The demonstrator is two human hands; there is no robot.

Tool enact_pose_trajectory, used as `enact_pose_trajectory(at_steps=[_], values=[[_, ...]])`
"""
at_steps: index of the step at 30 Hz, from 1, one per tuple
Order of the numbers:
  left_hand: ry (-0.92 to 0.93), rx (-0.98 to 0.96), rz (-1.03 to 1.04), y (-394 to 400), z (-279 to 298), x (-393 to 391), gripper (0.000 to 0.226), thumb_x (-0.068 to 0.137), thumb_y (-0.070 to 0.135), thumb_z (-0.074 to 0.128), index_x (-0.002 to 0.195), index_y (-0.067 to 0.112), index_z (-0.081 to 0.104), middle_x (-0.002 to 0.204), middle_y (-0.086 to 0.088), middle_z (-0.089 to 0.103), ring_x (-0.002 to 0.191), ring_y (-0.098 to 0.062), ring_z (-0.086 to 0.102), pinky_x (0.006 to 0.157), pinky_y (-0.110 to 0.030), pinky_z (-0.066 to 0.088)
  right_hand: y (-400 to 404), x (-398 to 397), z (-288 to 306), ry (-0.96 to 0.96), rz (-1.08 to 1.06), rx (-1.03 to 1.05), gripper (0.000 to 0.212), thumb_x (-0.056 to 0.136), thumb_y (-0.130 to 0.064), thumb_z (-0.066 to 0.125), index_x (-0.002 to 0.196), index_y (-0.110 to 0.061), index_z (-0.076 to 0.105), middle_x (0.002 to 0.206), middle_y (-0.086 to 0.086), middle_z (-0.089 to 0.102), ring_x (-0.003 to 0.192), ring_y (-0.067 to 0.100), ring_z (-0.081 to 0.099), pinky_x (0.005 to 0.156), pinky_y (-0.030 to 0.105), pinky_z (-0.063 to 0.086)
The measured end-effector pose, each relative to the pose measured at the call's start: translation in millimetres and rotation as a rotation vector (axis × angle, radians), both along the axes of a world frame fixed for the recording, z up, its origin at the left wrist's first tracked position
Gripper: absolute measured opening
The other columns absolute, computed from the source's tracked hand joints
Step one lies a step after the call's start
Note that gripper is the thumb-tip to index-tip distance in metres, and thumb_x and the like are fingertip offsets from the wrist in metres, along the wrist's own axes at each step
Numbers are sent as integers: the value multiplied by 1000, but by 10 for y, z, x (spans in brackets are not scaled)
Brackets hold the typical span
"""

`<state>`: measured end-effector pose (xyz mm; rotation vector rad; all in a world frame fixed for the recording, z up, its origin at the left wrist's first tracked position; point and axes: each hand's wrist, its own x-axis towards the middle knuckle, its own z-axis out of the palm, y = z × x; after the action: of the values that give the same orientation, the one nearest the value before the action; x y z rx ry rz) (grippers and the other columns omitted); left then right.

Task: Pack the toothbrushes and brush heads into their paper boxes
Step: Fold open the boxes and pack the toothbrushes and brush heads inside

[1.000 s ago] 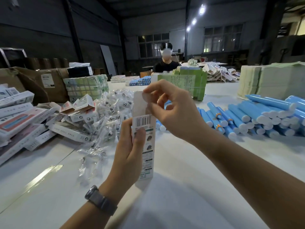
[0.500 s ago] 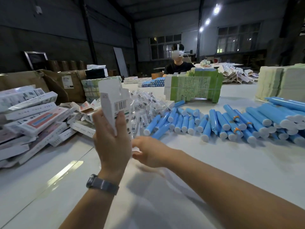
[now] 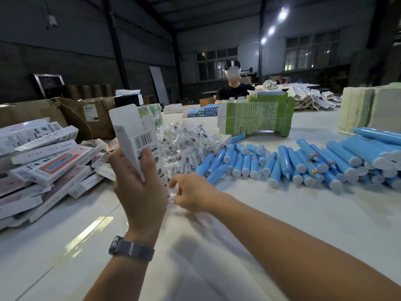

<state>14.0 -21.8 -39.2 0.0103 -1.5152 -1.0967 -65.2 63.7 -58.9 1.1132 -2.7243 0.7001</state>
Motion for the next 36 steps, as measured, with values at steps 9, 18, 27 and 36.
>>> enact_pose_trajectory(at_steps=[9, 18, 27, 36], values=[[-58, -97, -432, 316, -154, 29, 11, 98, 38, 47, 102, 29, 41, 100, 33, 62, 92, 0, 66, 66, -16, 56, 1289, 245, 966, -219, 101, -1019, 23, 77, -14, 55, 72, -22, 75, 53, -5, 43, 49, 12, 31, 43, 20, 28], [-87, -295, -455, 494, -326, 70, 24, 94, 44, 49, 107, 35, 32, 107, 27, 54, 91, -12, 61, 68, -52, 57, 1384, 761, 1247, 21, 253, -729, 10, 70, -12, 63, 67, -19, 70, 50, -13, 49, 45, 4, 34, 44, 15, 30], [-18, -286, -434, 567, -365, 67, 34, 90, 37, 57, 97, 34, 25, 97, 38, 48, 84, 8, 53, 71, -14, 48, 1264, 853, 1245, 195, 180, -609, 29, 72, -6, 73, 79, -27, 54, 58, -7, 48, 52, 4, 39, 53, 19, 37], [-53, -250, -452, 554, -343, 68, 30, 89, 43, 54, 110, 33, 34, 102, 24, 58, 85, -5, 62, 68, -34, 53, 1117, 716, 946, 489, 154, -314, 17, 88, -32, 72, 84, -16, 77, 88, -5, 50, 73, 7, 49, 65, 29, 43]])
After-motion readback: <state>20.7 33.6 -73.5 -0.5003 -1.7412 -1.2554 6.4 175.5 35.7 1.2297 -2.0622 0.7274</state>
